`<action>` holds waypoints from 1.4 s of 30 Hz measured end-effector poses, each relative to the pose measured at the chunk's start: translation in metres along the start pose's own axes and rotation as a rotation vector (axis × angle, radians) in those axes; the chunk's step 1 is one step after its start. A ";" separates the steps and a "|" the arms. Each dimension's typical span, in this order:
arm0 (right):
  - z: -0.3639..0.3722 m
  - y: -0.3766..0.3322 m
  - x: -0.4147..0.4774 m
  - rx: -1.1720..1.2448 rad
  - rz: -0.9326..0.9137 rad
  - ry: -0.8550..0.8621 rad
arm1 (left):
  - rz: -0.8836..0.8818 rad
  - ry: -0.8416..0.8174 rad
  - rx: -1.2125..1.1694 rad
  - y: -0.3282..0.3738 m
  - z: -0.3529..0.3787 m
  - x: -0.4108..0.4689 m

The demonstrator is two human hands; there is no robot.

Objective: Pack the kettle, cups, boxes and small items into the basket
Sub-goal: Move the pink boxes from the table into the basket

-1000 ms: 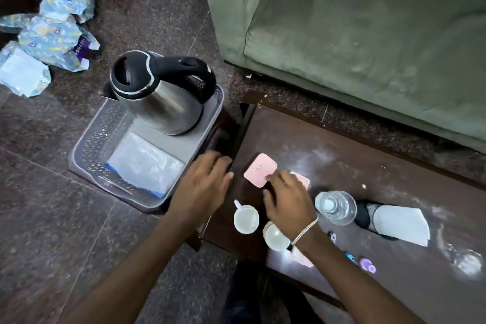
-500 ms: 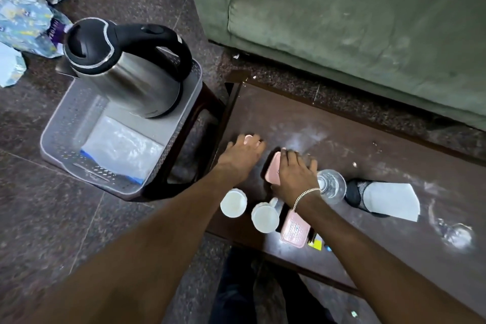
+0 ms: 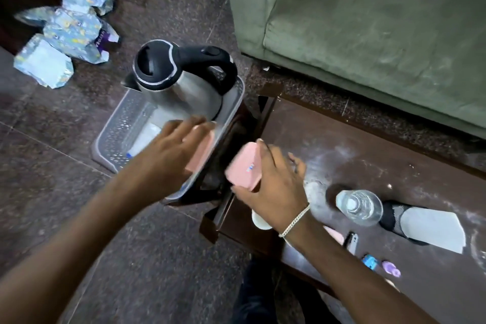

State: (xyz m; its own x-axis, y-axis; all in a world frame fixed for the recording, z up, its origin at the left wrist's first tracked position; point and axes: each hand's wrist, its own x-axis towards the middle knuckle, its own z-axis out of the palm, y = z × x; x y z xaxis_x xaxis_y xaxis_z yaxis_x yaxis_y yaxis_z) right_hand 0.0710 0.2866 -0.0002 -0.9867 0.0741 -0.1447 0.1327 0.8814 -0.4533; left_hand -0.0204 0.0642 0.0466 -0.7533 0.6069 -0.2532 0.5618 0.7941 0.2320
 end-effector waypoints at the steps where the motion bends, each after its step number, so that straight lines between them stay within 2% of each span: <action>1: 0.003 -0.018 0.003 0.044 -0.027 0.011 | -0.020 -0.013 0.026 -0.018 -0.009 -0.009; 6: 0.039 -0.087 0.021 0.092 -0.105 0.020 | -0.101 -0.171 0.030 -0.081 -0.008 -0.025; 10: 0.076 -0.121 0.034 0.000 -0.118 -0.067 | -0.037 -0.215 0.032 -0.102 0.018 -0.026; 15: 0.103 -0.128 0.042 -0.094 -0.068 -0.165 | -0.014 -0.231 0.023 -0.120 0.037 -0.021; 21: 0.110 -0.121 0.042 -0.157 -0.052 -0.192 | -0.094 -0.285 -0.017 -0.130 0.045 -0.012; 26: 0.110 -0.122 0.044 -0.154 -0.044 -0.203 | -0.092 -0.313 -0.014 -0.136 0.055 -0.012; 31: 0.110 -0.123 0.045 -0.131 -0.043 -0.210 | -0.088 -0.311 0.016 -0.138 0.055 -0.016; 36: 0.091 -0.112 0.035 -0.084 -0.134 -0.160 | -0.137 -0.255 0.071 -0.121 0.040 -0.024; 40: 0.064 -0.077 0.001 0.036 -0.146 0.029 | -0.116 -0.085 0.074 -0.078 0.025 -0.034; 42: 0.055 -0.045 -0.023 0.016 -0.101 0.042 | -0.114 0.004 -0.013 -0.044 0.025 -0.037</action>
State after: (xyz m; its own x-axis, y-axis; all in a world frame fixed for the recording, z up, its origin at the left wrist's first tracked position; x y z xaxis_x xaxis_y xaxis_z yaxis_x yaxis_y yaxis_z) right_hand 0.0925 0.2192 -0.0251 -0.9982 0.0050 -0.0605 0.0334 0.8779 -0.4777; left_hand -0.0090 0.0073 0.0224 -0.8133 0.5126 -0.2753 0.4679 0.8574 0.2144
